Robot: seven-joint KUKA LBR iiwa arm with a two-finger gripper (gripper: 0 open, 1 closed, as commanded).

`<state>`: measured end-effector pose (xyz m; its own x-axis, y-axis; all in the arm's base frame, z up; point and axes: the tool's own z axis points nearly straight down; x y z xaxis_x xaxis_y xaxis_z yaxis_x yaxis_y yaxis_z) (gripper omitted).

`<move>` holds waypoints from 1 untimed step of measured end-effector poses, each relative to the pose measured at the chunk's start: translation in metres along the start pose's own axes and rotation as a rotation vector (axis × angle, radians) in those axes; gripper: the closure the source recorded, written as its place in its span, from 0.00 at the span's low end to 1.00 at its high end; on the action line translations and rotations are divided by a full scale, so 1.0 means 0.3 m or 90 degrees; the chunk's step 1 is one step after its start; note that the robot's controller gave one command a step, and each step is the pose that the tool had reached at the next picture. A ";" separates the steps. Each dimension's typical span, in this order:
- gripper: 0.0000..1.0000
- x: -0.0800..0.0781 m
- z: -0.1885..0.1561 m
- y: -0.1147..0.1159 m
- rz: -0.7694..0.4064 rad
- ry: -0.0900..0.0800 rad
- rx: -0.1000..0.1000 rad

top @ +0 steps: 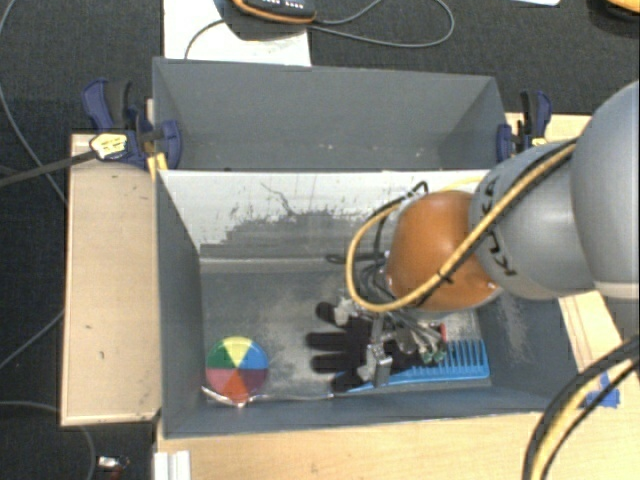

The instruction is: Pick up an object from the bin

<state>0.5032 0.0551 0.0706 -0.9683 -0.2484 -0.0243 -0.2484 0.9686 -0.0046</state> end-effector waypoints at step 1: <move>1.00 -0.001 -0.001 0.000 -0.001 -0.001 0.000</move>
Offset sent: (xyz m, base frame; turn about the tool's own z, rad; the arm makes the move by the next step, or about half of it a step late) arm 0.0000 0.0000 0.0000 0.0000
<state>0.5035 0.0553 0.0710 -0.9681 -0.2494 -0.0253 -0.2493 0.9684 -0.0046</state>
